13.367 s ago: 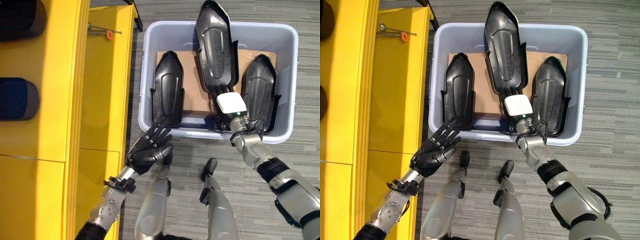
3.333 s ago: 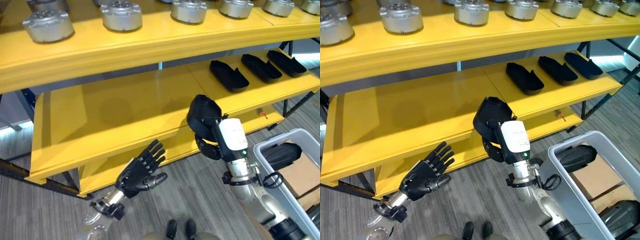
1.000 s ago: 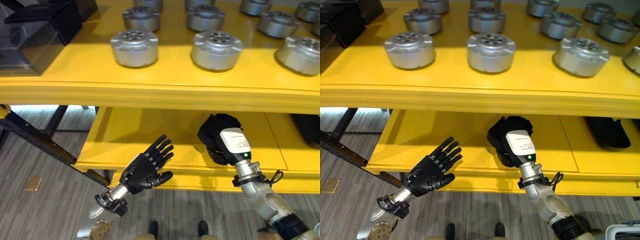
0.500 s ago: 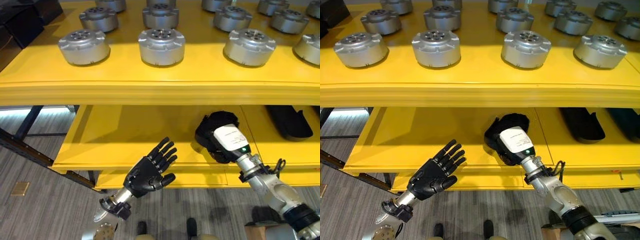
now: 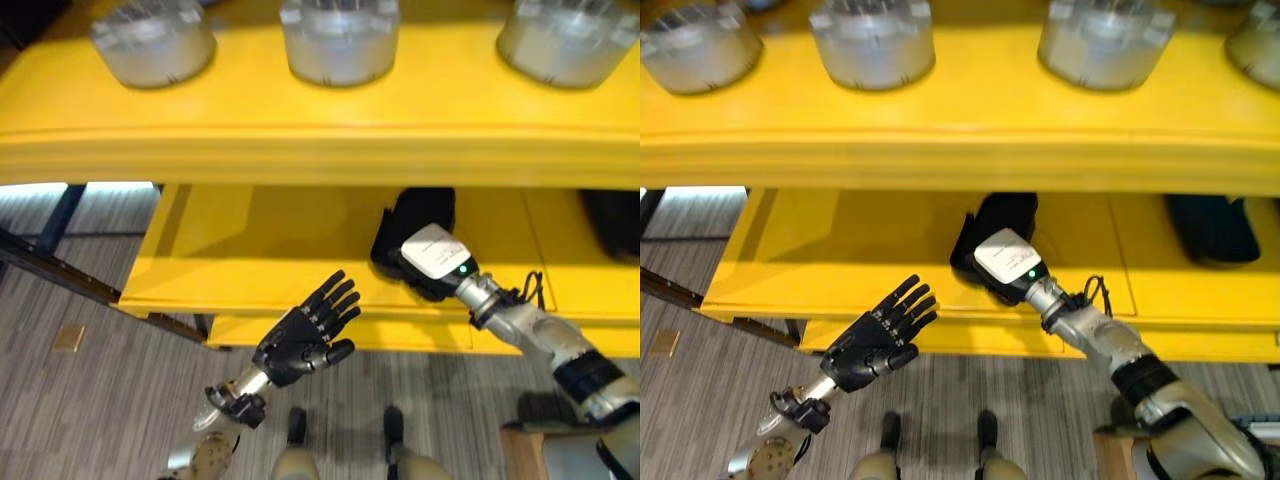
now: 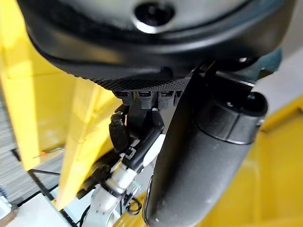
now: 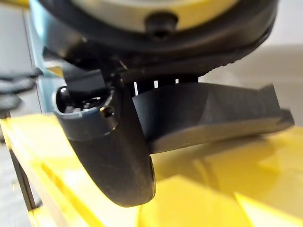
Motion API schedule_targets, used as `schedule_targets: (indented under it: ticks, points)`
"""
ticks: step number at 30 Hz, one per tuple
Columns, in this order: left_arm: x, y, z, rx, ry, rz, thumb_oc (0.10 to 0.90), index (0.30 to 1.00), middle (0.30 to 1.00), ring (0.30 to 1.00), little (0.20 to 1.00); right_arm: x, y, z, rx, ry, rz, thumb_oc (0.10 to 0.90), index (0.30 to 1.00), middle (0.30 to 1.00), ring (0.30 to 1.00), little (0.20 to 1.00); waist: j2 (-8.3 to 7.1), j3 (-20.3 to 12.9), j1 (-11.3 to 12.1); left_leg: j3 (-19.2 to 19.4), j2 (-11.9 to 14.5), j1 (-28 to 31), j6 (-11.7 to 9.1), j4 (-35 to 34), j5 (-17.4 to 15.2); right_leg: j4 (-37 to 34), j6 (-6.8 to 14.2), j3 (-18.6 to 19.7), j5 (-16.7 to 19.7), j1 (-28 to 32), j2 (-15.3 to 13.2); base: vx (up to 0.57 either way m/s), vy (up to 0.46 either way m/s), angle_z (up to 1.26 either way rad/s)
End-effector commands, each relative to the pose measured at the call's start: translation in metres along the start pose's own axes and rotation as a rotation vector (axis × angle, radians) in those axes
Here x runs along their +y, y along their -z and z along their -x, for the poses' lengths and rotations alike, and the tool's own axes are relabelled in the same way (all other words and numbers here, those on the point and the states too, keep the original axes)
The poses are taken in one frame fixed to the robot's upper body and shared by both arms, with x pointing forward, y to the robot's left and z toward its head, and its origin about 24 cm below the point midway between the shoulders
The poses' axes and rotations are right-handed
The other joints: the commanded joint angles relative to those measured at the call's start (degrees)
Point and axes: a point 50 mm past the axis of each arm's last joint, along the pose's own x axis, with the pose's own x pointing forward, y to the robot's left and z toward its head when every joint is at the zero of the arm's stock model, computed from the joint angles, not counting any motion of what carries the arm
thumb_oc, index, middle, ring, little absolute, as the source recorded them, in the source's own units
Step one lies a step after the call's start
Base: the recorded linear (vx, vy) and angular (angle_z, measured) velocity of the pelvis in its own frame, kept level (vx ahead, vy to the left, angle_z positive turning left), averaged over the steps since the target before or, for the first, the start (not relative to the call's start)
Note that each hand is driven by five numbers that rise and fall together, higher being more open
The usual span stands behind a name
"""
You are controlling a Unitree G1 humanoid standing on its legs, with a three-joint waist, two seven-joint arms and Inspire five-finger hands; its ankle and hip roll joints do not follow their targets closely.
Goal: Move parts from the plastic box to the shelf.
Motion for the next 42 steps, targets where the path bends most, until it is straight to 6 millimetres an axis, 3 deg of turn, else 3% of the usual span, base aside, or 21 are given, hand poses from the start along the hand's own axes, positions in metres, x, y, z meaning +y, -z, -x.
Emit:
schedule_targets:
  ticks: [1, 10, 17, 26, 42]
  points:
    - [-0.015, -0.032, -0.020, -0.135, 0.155, -0.064, 0.900, 1.000, 1.000, 1.000, 1.000, -0.020, 0.005, -0.010, -0.067, 0.051, 0.092, 0.400, 0.300, 0.300, 0.300, 0.300, -3.22, -0.7, 0.6, -1.7, -0.5, -0.1, 1.2, 2.4, -1.0, 7.3, 0.3, -2.5, -8.5, 0.8, -2.9, -0.05, -0.053, -0.01]
    - [-0.013, -0.036, -0.016, -0.105, 0.173, -0.087, 0.900, 1.000, 1.000, 1.000, 1.000, 0.010, 0.023, 0.015, -0.014, -0.052, 0.228, 0.400, 0.300, 0.300, 0.300, 0.300, -4.61, 0.0, 1.4, -1.7, -0.2, -1.2, 1.0, 3.1, -0.7, 7.6, 0.3, -2.4, -8.4, 0.3, -2.4, -0.01, -0.068, 0.00]
    - [-0.011, -0.038, -0.013, -0.077, 0.167, -0.092, 0.900, 1.000, 1.000, 1.000, 1.000, 0.017, 0.037, 0.031, 0.072, -0.088, 0.298, 0.400, 0.300, 0.300, 0.300, 0.300, -5.35, 0.1, 1.1, -1.5, 0.1, -1.2, 1.0, 3.8, -1.1, 8.5, 0.3, -1.6, -8.9, 0.4, -1.9, 0.00, -0.059, 0.03]
    - [-0.008, -0.041, -0.007, -0.037, 0.145, -0.099, 0.900, 1.000, 1.000, 1.000, 1.000, 0.017, 0.048, 0.046, 0.060, -0.141, 0.407, 0.400, 0.300, 0.300, 0.300, 0.300, -6.66, 0.4, 1.2, -1.8, 1.0, -1.5, 0.8, 4.1, -0.9, 9.3, 0.1, -1.6, -9.2, 0.1, -1.1, 0.01, -0.087, 0.02]
    - [-0.003, -0.049, 0.005, -0.015, 0.121, -0.138, 0.900, 1.000, 1.000, 1.000, 1.000, -0.009, 0.073, 0.058, 0.109, -0.201, 0.463, 0.400, 0.300, 0.300, 0.300, 0.300, -8.48, 1.3, 0.4, -1.9, 3.0, -3.5, 0.0, 4.9, 0.3, 10.0, -0.2, -1.2, -8.6, -1.9, 0.8, -0.01, -0.077, -0.01]
